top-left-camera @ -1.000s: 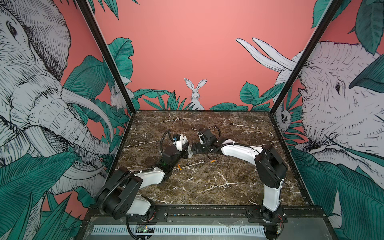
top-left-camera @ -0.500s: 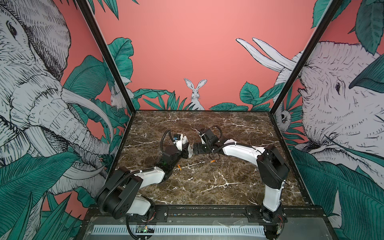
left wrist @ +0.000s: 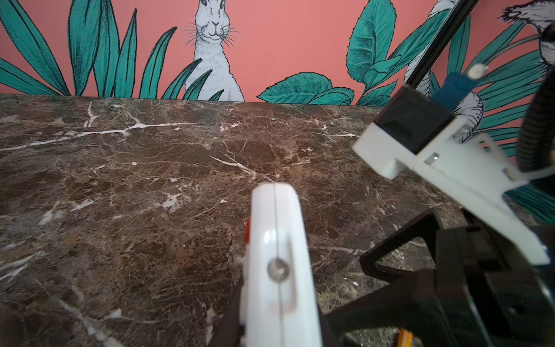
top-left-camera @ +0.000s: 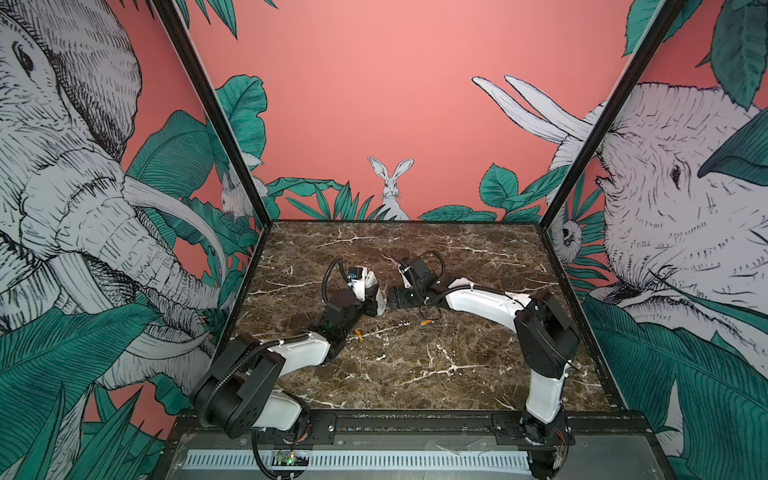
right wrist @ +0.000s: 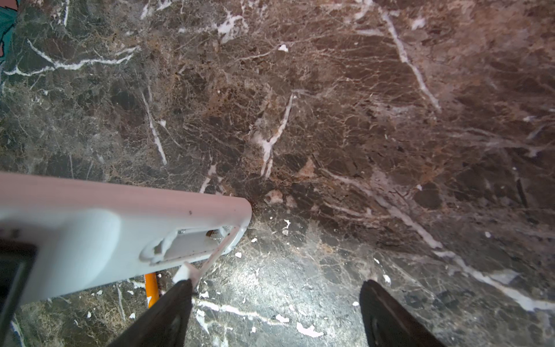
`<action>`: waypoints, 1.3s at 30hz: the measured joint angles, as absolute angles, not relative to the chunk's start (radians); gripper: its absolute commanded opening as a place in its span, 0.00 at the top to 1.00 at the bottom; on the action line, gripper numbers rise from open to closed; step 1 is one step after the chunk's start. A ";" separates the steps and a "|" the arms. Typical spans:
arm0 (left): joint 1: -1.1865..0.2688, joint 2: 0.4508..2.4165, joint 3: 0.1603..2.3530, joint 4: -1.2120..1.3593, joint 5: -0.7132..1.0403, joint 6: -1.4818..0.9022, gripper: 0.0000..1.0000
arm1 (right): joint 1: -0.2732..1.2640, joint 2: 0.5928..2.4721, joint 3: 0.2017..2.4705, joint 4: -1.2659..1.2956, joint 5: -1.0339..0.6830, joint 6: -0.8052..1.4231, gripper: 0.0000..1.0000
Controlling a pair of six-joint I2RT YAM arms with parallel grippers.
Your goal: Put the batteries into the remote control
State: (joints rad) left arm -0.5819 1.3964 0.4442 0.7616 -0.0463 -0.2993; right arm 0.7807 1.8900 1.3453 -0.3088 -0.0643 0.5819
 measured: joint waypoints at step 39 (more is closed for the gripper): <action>-0.552 1.124 0.575 0.323 0.073 -0.105 1.00 | 0.746 1.672 1.035 -0.269 -0.008 0.515 0.01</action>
